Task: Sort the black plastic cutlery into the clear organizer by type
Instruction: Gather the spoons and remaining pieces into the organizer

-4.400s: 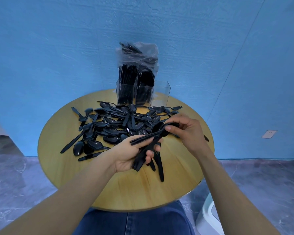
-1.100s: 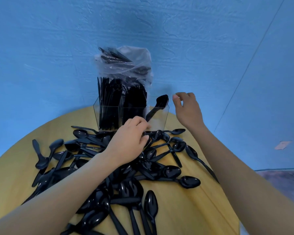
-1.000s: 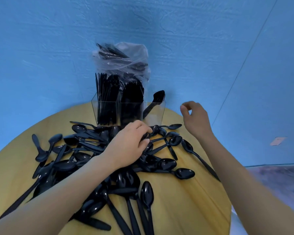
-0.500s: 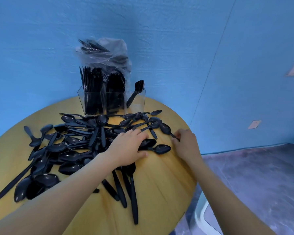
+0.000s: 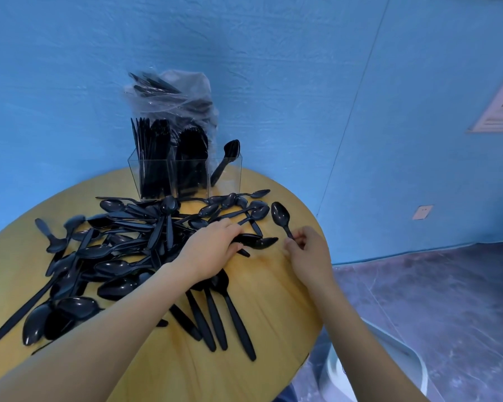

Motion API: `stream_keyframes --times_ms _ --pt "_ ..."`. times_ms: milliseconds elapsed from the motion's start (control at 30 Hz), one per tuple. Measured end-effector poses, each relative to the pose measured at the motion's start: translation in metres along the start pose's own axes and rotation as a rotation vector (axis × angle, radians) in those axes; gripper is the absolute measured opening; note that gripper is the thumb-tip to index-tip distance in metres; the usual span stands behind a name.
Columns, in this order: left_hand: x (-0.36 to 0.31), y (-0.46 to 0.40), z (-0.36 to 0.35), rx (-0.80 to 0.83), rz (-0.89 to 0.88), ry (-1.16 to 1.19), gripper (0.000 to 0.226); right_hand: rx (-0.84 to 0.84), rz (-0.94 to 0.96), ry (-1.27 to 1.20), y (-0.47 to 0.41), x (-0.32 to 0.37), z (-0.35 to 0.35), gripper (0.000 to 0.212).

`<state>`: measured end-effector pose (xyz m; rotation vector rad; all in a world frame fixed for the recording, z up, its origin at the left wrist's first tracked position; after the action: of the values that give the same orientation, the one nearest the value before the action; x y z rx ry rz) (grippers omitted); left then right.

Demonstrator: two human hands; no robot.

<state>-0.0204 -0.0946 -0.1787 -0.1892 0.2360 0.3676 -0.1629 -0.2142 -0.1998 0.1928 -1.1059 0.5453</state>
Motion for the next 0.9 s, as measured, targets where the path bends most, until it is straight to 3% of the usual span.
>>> stream_keyframes --times_ms 367,567,767,900 --pt "0.010 -0.005 0.029 -0.230 0.144 0.333 0.017 0.036 0.034 -0.373 0.004 0.045 -0.018 0.008" --pt "0.007 0.000 0.041 -0.318 0.119 0.260 0.021 0.052 0.093 -0.506 0.003 0.078 -0.029 0.009" --pt "0.003 0.009 0.034 -0.360 0.075 0.205 0.020 0.022 0.113 -0.419 0.002 0.100 -0.039 0.035" --pt "0.001 0.018 0.035 -0.325 0.045 0.314 0.022 0.009 0.091 -0.349 0.003 0.098 -0.038 0.030"
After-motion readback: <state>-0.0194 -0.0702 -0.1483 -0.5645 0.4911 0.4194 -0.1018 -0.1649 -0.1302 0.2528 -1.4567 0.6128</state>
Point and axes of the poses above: each hand's wrist, its own y-axis away from the middle knuckle, its own z-axis out of the back of the hand, x = y × z, the point moved 1 cm from there along -y, towards the middle knuckle, and after that the axes turned 2 degrees about z, right-handed, at the moved point
